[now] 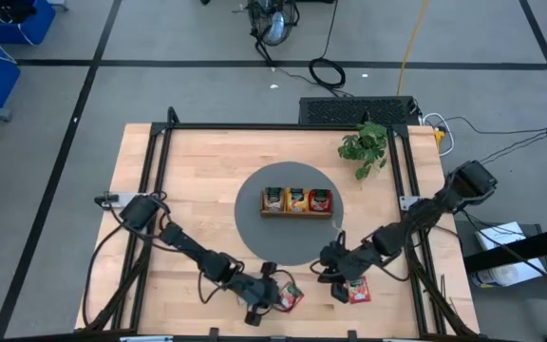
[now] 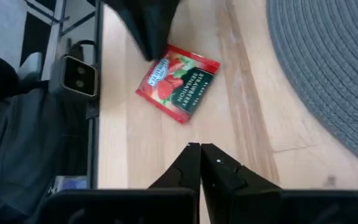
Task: Pick & Place Tea
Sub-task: Put the red tea bag to the right section into the wooden organizer
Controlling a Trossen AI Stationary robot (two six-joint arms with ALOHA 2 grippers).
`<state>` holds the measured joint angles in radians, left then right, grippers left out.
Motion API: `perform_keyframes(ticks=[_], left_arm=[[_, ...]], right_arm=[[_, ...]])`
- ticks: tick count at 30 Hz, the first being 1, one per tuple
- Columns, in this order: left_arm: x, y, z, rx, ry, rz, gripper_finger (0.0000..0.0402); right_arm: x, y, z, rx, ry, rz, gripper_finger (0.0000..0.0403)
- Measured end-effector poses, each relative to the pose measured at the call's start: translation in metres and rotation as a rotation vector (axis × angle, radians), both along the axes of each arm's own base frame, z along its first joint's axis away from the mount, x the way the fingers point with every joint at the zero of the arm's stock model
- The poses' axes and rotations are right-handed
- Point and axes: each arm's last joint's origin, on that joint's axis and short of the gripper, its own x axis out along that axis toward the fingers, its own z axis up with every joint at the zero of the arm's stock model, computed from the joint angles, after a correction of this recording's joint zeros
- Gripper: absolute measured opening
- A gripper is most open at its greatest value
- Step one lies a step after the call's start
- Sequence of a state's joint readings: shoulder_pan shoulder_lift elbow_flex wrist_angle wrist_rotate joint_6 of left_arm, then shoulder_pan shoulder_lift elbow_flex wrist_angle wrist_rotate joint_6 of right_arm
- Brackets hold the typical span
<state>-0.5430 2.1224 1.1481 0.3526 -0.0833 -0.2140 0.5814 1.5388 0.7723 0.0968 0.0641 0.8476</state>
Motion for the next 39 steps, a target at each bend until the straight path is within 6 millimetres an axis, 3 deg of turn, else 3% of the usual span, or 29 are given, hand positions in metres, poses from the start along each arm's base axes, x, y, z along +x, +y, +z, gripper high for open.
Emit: perform_keyframes(ticks=[3,9,13,18,26,32,39], left_arm=[[-0.003,-0.004,0.005,0.061,-0.041,0.060,0.0043],[-0.002,0.010,-0.003,0.089,0.051,0.163,0.0019],[-0.005,0.002,0.002,0.088,0.028,0.115,0.0004],[-0.008,-0.010,0.008,0.044,0.001,0.057,0.0017],[-0.008,-0.014,0.011,-0.058,0.024,0.049,0.0012],[-0.005,-0.003,0.002,-0.048,0.089,0.145,0.0010],[0.010,0.014,-0.021,-0.073,0.102,0.198,0.0008]], right_arm=[[-0.005,0.002,0.005,-0.008,-0.006,-0.014,0.0000],[-0.003,0.004,-0.002,-0.014,0.005,-0.055,0.0000],[-0.002,0.005,-0.006,-0.019,0.009,-0.055,0.0000],[-0.001,0.007,-0.010,-0.028,0.013,-0.046,0.0001],[0.004,0.015,-0.023,-0.007,0.007,-0.044,0.0036],[0.008,0.012,-0.028,-0.013,0.003,-0.053,0.0062],[0.015,0.002,-0.028,-0.011,0.004,-0.070,0.0080]])
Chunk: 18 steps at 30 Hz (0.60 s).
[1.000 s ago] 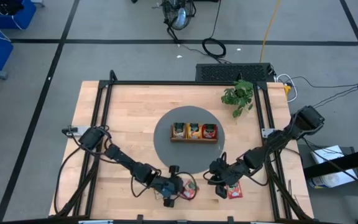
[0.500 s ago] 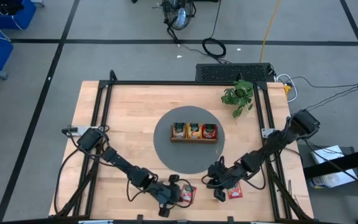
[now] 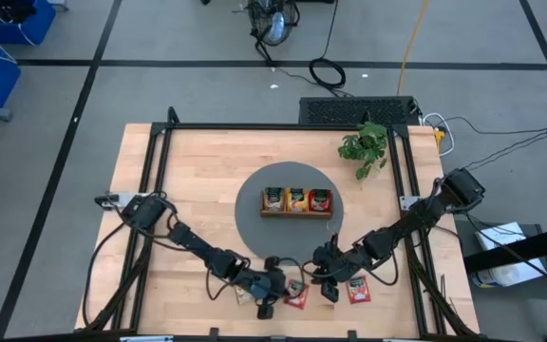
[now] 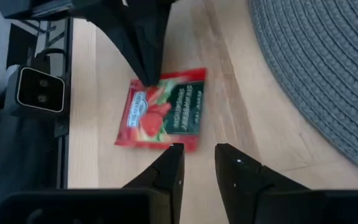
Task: Pick & Place Tea
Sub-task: Put the red tea bag to the right section into the wooden organizer
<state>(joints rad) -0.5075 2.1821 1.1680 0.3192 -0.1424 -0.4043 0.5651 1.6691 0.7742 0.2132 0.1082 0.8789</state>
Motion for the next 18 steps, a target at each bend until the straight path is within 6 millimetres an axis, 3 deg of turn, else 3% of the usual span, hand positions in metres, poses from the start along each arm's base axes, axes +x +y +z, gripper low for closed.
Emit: perform_keyframes(ticks=[8,18], left_arm=[[0.007,0.013,-0.007,-0.019,0.017,0.011,0.0004],[0.010,0.022,-0.009,0.020,0.005,0.037,0.0005]], right_arm=[[0.002,-0.005,-0.002,0.038,0.041,0.004,0.0084],[0.002,-0.006,-0.028,0.106,0.153,-0.082,0.0084]])
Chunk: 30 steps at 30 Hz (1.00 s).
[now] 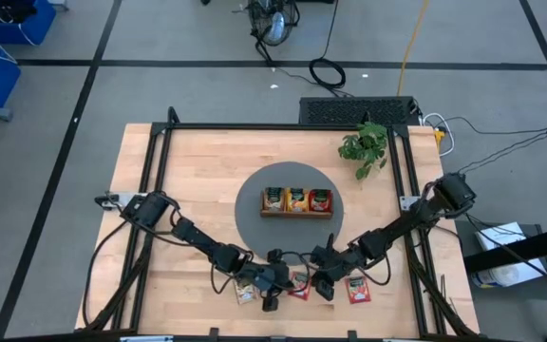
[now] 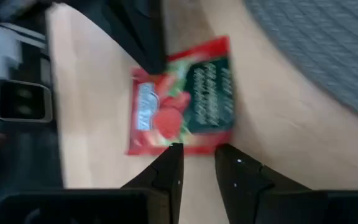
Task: Pick & Place Tea
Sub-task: Put the red tea bag to the right section into the wooden organizer
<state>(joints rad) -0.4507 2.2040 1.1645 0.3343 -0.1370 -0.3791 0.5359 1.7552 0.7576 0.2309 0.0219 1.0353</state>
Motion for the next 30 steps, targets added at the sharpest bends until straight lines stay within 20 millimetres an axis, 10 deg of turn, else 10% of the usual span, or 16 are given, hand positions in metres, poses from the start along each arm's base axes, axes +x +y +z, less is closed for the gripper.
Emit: perform_keyframes(ticks=[18,30], left_arm=[[0.003,0.003,-0.009,-0.016,-0.004,-0.010,0.0004],[0.003,0.003,-0.008,-0.014,-0.010,-0.020,0.0017]], right_arm=[[0.002,-0.014,-0.013,0.016,-0.041,-0.010,0.0081],[0.002,-0.017,-0.015,-0.107,-0.076,0.045,0.0002]])
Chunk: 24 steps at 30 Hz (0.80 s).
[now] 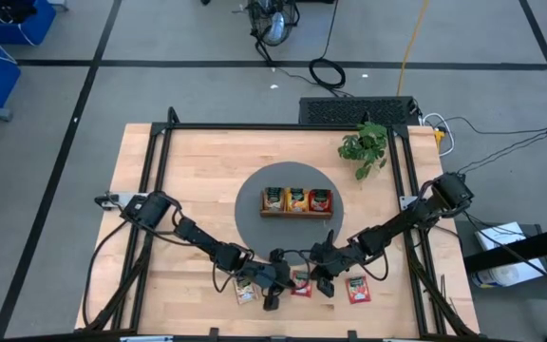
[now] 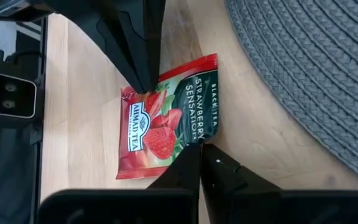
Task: Pick & Place Tea
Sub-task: Put the red tea bag to the right section into the wooden organizer
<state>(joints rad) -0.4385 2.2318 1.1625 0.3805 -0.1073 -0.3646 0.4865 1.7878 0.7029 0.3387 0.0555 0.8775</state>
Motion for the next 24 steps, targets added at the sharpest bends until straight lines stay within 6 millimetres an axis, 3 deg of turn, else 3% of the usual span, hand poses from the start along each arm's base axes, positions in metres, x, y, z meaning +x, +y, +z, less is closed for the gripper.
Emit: perform_keyframes(ticks=[6,12,20,24], left_arm=[[-0.004,-0.008,0.015,0.035,-0.033,-0.094,0.0051],[-0.023,-0.024,0.042,0.080,0.010,-0.190,0.0083],[-0.035,-0.038,0.053,0.290,-0.070,-0.064,0.0099],[-0.035,-0.040,0.054,0.247,-0.068,-0.071,0.0098]], right_arm=[[0.003,0.001,0.007,-0.038,-0.041,0.025,0.0001],[0.002,0.001,0.032,-0.083,-0.128,0.051,0.0000],[-0.002,0.001,0.040,-0.090,-0.139,0.019,0.0000],[-0.002,0.004,0.040,-0.061,-0.134,0.038,0.0000]])
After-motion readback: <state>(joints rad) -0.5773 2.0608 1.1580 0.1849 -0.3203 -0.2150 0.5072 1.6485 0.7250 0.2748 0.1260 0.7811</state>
